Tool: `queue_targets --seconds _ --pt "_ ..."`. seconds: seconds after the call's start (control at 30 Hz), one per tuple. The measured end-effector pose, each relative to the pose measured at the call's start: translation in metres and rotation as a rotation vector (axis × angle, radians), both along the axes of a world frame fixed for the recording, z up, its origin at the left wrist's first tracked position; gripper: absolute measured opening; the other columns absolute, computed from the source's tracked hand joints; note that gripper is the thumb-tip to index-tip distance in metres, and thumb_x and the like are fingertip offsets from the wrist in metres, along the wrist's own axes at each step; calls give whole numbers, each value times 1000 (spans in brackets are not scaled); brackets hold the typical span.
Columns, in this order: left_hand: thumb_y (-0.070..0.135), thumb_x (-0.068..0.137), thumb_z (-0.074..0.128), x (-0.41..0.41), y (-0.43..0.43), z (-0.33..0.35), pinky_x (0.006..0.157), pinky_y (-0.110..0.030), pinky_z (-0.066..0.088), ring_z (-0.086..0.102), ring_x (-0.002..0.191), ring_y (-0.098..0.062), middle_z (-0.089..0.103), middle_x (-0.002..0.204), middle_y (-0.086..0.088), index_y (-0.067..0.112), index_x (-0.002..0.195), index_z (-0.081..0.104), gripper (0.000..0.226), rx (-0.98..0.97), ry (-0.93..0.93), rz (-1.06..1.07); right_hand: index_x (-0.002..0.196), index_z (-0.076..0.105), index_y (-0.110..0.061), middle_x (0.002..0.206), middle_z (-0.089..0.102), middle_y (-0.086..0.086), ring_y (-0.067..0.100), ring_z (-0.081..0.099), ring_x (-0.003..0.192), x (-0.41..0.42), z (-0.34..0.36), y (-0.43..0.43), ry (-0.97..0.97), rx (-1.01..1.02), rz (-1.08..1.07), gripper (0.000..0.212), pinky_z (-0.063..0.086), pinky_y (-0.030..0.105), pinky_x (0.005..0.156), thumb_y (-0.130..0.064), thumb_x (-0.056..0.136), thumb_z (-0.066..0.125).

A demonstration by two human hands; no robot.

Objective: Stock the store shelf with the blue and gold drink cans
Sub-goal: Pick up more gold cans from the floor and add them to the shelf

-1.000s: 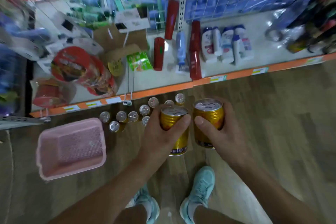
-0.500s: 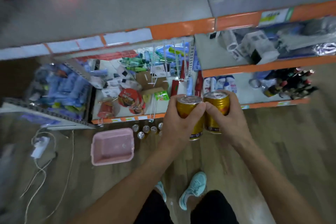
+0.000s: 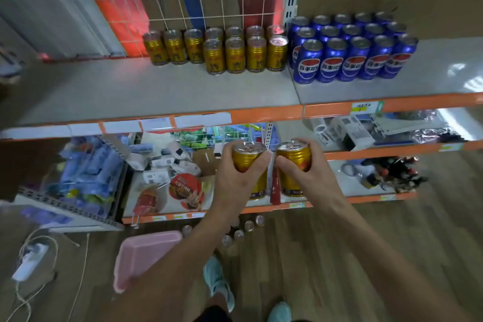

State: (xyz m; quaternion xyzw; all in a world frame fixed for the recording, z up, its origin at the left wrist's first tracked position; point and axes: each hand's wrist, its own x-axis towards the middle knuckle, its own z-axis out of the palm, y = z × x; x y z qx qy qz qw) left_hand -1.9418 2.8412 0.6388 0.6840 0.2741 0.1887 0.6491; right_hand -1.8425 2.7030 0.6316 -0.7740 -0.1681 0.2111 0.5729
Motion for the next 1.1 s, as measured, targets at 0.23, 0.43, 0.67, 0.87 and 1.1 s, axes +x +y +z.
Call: queue_targets --seconds 0.23,0.43,0.67,0.87,1.1 --pt "63 74 76 10 85 1 82 -31 61 67 102 -14 64 116 7 34 126 49 65 4 3 -36 134 39 -34 117 55 -14 6 61 101 11 7 68 -10 1 -53 63 52 13 59 -52 81 68" --pt "53 72 76 20 140 -3 73 -19 57 68 92 0 67 110 10 28 125 52 63 2 -10 -32 129 43 -34 114 59 -14 -4 63 92 19 5 124 -30 -7 -31 54 50 7 62 -44 84 72" --pt "49 77 78 48 195 4 80 -23 57 67 98 -3 66 109 13 31 124 49 59 57 -41 6 130 43 -33 113 61 -13 -1 64 95 53 11 186 -59 12 79 58 52 13 69 -32 84 78" --pt "19 84 82 73 232 -4 75 -17 54 66 93 0 66 104 11 21 124 51 50 99 -55 51 126 47 -31 112 63 -12 -1 64 98 98 6 233 -70 32 176 58 49 12 76 -23 80 82" --pt "26 77 86 101 256 -17 82 -20 54 64 105 -10 63 113 6 25 123 51 58 156 -32 107 123 47 -28 107 63 -16 -10 60 91 146 -13 273 -115 -5 329 62 44 7 73 -20 75 86"
